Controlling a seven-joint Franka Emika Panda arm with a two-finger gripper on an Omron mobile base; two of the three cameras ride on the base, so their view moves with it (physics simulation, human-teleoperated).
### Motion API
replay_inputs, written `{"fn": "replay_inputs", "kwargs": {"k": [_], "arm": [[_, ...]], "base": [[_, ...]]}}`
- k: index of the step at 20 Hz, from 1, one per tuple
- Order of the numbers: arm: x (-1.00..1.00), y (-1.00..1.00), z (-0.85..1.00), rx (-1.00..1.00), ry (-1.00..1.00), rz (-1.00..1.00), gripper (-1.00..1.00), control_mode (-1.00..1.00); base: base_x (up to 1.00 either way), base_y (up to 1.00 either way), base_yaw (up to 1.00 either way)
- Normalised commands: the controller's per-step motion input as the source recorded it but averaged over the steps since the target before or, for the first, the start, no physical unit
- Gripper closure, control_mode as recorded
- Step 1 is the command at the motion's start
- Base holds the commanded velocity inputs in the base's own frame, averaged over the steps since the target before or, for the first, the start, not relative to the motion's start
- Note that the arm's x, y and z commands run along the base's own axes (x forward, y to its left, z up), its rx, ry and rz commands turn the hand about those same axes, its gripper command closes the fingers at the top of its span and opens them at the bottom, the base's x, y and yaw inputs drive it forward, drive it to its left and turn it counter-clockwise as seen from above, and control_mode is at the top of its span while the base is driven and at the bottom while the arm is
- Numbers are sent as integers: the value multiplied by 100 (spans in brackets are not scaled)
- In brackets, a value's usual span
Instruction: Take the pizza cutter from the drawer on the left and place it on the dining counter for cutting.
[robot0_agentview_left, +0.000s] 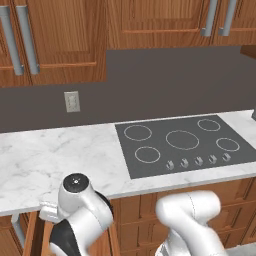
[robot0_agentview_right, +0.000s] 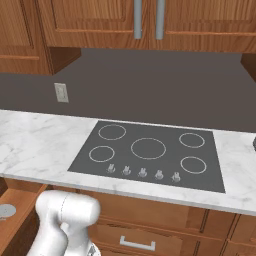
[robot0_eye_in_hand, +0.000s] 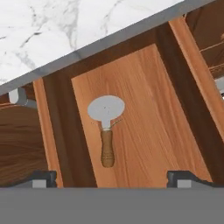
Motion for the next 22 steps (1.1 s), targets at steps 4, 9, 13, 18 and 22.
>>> {"fn": "replay_inputs", "kwargs": {"k": [4, 9, 13, 18, 22], "arm": [[2, 41, -28, 27, 0, 22, -100, -100], [0, 26, -29, 4, -2, 9, -100, -100], [0, 11, -11, -15, 0, 0, -100, -100], [0, 18, -16, -24, 8, 0, -100, -100], [0, 8, -3, -16, 18, 0, -100, -100]], "base": [[0, 0, 0], [0, 0, 0], [0, 0, 0], [0, 0, 0], [0, 0, 0]]}}
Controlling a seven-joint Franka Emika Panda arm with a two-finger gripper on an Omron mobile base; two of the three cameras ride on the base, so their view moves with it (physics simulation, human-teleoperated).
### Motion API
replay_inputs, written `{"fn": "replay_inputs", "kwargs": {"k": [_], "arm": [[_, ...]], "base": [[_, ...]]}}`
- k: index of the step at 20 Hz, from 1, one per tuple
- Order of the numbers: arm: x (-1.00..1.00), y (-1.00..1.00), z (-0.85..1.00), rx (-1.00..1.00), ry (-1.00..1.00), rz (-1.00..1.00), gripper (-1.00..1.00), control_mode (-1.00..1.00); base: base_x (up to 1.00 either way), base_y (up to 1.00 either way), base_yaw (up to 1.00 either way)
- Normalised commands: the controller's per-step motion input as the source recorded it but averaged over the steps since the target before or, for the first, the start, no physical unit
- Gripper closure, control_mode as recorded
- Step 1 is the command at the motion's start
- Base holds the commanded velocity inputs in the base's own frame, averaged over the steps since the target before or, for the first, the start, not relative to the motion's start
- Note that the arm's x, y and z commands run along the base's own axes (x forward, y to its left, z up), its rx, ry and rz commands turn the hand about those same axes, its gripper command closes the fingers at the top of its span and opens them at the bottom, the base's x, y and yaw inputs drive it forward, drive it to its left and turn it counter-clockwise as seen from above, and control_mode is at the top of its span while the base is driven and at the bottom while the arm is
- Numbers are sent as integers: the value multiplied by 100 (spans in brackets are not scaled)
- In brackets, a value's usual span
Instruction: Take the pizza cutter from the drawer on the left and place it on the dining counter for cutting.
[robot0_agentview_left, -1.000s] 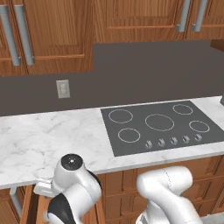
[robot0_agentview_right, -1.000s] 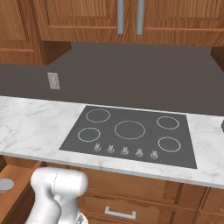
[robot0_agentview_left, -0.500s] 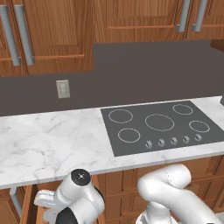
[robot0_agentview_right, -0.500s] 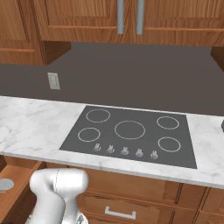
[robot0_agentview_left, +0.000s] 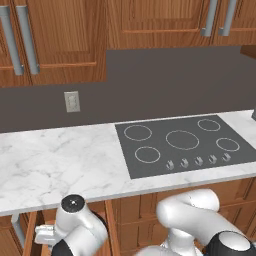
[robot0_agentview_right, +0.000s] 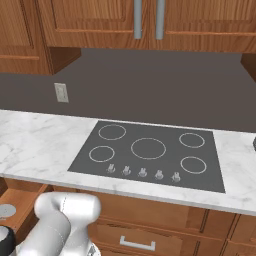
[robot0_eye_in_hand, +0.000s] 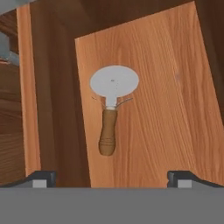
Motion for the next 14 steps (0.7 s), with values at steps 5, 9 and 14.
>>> {"fn": "replay_inputs", "kwargs": {"k": [5, 9, 14], "arm": [[0, 9, -7, -8, 20, 0, -100, -100], [4, 1, -37, -2, 6, 2, -100, -100], [4, 1, -36, -6, 0, 2, -100, -100]], "base": [[0, 0, 0], [0, 0, 0], [0, 0, 0]]}}
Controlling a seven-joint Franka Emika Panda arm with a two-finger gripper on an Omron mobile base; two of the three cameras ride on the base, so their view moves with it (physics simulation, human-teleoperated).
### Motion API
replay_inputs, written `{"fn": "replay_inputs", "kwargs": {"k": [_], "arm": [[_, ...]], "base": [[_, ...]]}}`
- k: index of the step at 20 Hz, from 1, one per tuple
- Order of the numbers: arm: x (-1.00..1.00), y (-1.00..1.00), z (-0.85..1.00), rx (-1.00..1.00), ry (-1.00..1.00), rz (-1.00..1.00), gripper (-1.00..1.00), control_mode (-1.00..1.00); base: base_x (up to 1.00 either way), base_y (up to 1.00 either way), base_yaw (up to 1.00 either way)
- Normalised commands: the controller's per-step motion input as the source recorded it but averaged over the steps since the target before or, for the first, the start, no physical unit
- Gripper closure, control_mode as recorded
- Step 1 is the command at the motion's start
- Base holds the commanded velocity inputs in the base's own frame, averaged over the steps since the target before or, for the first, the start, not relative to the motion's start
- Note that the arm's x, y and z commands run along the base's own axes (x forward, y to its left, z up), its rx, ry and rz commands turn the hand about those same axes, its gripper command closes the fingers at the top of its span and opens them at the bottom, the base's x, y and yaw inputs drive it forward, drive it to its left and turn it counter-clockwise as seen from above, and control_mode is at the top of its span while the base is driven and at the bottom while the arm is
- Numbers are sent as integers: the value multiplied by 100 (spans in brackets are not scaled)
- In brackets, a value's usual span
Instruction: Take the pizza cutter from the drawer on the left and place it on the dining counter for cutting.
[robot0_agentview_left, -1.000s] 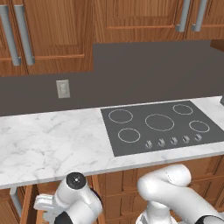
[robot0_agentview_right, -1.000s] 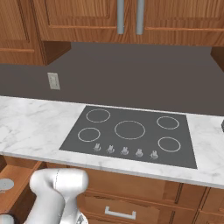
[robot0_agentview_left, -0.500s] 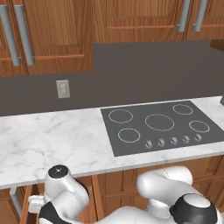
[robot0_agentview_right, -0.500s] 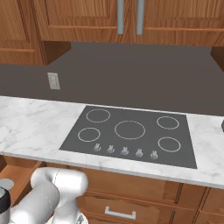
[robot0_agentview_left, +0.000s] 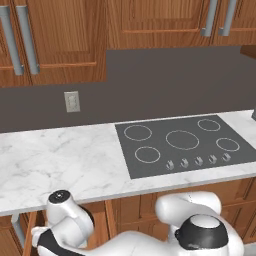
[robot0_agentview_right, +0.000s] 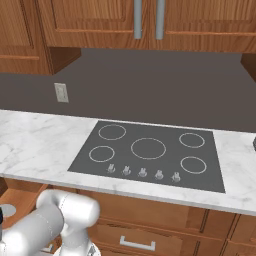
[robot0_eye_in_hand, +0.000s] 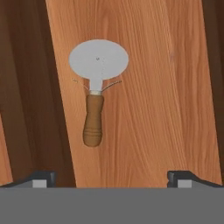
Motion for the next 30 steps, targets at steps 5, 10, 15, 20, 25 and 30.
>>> {"fn": "replay_inputs", "kwargs": {"k": [5, 10, 15, 20, 25, 30], "arm": [[10, 2, -18, -4, 0, 0, -100, -100], [19, 2, -1, 0, 1, 0, -100, -100], [20, 10, -9, -1, 0, 0, -100, -100], [16, 13, -14, -2, 0, 0, -100, -100], [5, 9, -9, -1, 0, 0, -100, -100], [4, 6, -18, -1, 0, 0, -100, -100]], "base": [[0, 0, 0], [0, 0, 0], [0, 0, 0], [0, 0, 0], [0, 0, 0], [0, 0, 0]]}}
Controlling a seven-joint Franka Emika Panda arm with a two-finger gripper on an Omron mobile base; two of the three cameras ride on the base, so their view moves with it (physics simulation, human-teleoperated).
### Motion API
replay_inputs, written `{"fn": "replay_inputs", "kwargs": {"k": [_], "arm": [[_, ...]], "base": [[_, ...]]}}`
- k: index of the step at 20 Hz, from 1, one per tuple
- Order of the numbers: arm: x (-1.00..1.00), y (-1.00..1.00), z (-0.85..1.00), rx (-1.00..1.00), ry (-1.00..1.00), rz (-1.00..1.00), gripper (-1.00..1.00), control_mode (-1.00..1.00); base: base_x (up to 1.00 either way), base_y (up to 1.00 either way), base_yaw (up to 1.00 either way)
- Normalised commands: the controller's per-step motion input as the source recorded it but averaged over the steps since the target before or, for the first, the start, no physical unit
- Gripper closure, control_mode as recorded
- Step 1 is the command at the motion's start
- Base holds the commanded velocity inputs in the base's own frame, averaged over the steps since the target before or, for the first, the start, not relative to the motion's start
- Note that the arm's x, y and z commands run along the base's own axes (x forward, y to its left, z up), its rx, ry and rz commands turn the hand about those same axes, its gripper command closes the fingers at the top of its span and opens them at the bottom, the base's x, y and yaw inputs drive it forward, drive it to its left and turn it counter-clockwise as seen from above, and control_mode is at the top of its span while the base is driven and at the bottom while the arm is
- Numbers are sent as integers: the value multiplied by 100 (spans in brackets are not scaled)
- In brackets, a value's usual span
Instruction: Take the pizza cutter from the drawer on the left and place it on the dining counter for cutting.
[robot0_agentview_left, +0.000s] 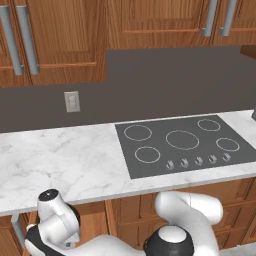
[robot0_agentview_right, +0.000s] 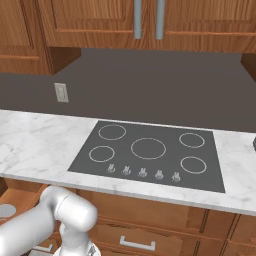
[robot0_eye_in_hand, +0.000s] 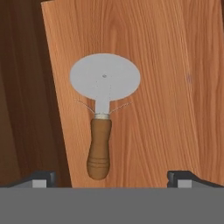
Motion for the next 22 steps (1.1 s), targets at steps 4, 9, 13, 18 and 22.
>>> {"fn": "replay_inputs", "kwargs": {"k": [4, 9, 13, 18, 22], "arm": [[2, 0, -20, -1, 0, 4, -100, -100], [1, 0, -15, 0, 0, 3, -100, -100], [0, 0, -8, 0, 0, 2, -100, -100], [2, 0, -6, 0, 0, 1, -100, -100], [8, 0, -17, 0, 0, 1, -100, -100]], "base": [[0, 0, 0], [0, 0, 0], [0, 0, 0], [0, 0, 0], [0, 0, 0]]}}
